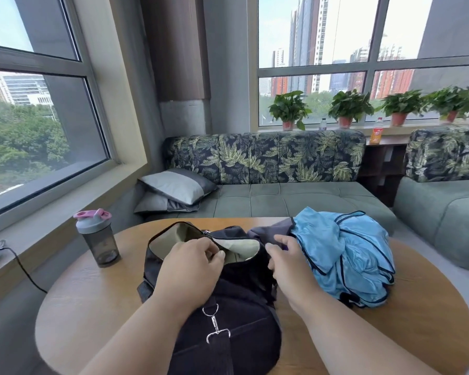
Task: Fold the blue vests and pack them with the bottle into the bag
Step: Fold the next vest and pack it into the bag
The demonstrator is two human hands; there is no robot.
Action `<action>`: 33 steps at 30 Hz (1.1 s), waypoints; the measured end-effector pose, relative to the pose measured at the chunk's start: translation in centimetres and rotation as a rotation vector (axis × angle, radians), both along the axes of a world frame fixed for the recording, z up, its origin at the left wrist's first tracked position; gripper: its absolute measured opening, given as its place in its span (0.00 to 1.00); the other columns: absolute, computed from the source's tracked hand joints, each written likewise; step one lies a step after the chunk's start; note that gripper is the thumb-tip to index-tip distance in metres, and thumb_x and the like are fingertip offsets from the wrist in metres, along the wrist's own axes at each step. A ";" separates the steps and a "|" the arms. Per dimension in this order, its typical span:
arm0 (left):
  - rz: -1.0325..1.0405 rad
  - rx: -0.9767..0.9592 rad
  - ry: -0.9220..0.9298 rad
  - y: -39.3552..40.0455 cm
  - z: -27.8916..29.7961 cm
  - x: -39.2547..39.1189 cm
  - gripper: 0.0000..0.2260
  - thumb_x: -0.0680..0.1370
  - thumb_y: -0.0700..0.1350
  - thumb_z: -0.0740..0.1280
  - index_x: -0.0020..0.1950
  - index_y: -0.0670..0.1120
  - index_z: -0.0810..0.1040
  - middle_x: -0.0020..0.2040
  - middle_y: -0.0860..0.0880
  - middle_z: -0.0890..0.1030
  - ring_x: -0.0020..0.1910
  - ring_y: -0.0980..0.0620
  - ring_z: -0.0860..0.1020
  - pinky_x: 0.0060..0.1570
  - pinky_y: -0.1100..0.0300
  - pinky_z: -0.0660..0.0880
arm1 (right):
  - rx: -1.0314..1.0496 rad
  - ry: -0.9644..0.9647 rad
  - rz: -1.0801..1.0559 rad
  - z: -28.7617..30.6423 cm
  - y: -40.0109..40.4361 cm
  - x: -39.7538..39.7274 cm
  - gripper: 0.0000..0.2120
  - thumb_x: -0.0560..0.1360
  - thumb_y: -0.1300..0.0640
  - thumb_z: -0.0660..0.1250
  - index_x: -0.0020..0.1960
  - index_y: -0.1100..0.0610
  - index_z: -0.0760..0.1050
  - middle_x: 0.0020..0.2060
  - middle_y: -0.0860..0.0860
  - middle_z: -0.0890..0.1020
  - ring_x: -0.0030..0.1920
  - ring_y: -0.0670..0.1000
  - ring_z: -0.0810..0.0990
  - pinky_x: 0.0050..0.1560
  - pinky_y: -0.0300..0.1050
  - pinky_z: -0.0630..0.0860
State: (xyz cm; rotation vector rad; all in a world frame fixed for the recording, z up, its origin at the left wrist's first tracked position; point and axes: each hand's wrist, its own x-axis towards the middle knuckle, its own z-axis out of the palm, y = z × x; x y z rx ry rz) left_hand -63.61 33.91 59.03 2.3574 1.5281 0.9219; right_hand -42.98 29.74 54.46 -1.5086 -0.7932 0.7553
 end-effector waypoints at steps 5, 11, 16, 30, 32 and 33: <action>-0.109 0.037 -0.021 -3.4 -0.7 2.9 0.08 0.79 0.57 0.66 0.51 0.56 0.83 0.46 0.60 0.83 0.51 0.57 0.78 0.53 0.55 0.77 | 0.094 0.224 -0.124 -1.1 -3.1 4.1 0.10 0.82 0.52 0.65 0.61 0.53 0.77 0.30 0.51 0.72 0.29 0.47 0.66 0.34 0.44 0.62; -0.229 0.182 0.086 -5.8 -1.4 7.5 0.06 0.78 0.53 0.64 0.45 0.55 0.80 0.42 0.58 0.80 0.46 0.55 0.74 0.49 0.59 0.72 | 0.021 0.299 -0.327 -3.6 -7.4 10.7 0.14 0.81 0.52 0.67 0.60 0.61 0.78 0.29 0.50 0.67 0.27 0.48 0.61 0.29 0.43 0.58; -0.334 0.101 0.220 -7.0 -3.2 12.7 0.07 0.78 0.54 0.63 0.49 0.54 0.79 0.45 0.56 0.80 0.48 0.53 0.75 0.51 0.56 0.74 | 0.005 0.402 -0.414 -6.7 -9.9 14.0 0.12 0.81 0.55 0.66 0.62 0.59 0.79 0.28 0.50 0.64 0.25 0.47 0.58 0.25 0.40 0.53; -0.242 -0.923 -0.315 -2.2 -9.9 25.4 0.11 0.79 0.45 0.73 0.61 0.52 0.82 0.60 0.51 0.84 0.57 0.54 0.80 0.50 0.63 0.74 | -0.137 0.451 -0.488 -8.5 -8.9 18.4 0.12 0.79 0.53 0.65 0.50 0.62 0.82 0.36 0.53 0.72 0.36 0.53 0.68 0.37 0.48 0.62; -0.215 -0.965 -0.427 -1.8 -10.4 26.5 0.12 0.78 0.45 0.74 0.61 0.52 0.83 0.58 0.50 0.85 0.57 0.52 0.80 0.56 0.59 0.75 | -0.153 0.454 -0.483 -8.7 -8.7 18.4 0.13 0.80 0.53 0.65 0.46 0.61 0.81 0.38 0.53 0.75 0.38 0.54 0.71 0.38 0.49 0.64; -0.204 -0.971 -0.473 -1.7 -10.6 26.9 0.14 0.77 0.45 0.75 0.62 0.51 0.83 0.58 0.49 0.86 0.58 0.51 0.81 0.60 0.57 0.76 | -0.159 0.432 -0.473 -8.8 -8.5 18.2 0.13 0.80 0.53 0.64 0.44 0.60 0.81 0.39 0.53 0.76 0.39 0.54 0.73 0.39 0.49 0.65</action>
